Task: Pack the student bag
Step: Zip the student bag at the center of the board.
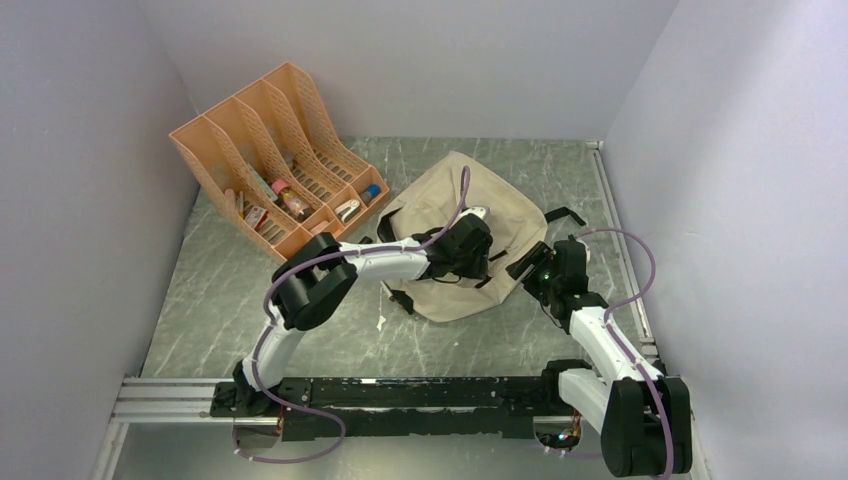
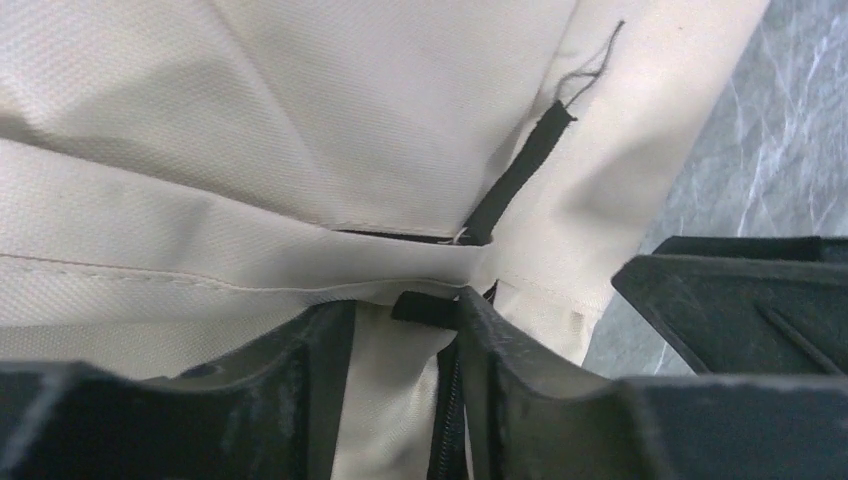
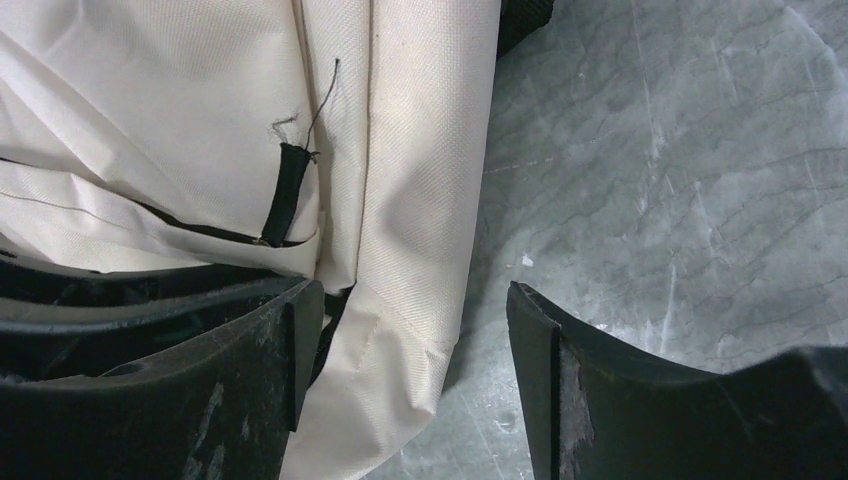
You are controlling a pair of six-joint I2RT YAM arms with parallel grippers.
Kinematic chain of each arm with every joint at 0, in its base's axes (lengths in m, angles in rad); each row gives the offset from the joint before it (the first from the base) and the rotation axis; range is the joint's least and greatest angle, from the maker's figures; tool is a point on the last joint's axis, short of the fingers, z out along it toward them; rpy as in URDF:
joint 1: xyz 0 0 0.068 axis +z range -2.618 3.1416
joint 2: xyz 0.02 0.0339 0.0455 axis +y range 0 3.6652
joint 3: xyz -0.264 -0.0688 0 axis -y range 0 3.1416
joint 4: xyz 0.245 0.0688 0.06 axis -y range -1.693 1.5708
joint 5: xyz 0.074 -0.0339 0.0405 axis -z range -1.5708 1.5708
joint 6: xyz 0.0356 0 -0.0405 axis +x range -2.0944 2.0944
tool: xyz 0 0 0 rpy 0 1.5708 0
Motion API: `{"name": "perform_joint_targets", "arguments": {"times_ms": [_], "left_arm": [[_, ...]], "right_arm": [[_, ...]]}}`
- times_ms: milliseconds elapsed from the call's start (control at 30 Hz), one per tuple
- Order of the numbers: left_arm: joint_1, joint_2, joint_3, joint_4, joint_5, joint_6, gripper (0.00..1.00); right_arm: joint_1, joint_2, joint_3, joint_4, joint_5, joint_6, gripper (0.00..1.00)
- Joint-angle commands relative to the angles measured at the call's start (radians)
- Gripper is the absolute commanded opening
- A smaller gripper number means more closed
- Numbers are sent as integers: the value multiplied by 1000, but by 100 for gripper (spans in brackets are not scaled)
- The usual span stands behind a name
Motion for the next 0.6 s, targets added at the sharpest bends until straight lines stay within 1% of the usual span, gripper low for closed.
{"name": "perform_joint_targets", "arguments": {"times_ms": [0, 133, 300, 333, 567], "left_arm": [[6, 21, 35, 49, 20, -21, 43], [9, 10, 26, 54, 29, -19, 30], [12, -24, 0, 61, 48, -18, 8], [13, -33, -8, 65, 53, -18, 5], [16, -107, -45, 105, 97, 25, 5]], "right_arm": [[-11, -5, -3, 9, 2, -6, 71], [-10, -7, -6, 11, -1, -3, 70], [-11, -9, -14, 21, -6, -1, 69], [-10, -9, -14, 22, -5, -2, 69], [-10, -5, -24, 34, -7, 3, 65]]}}
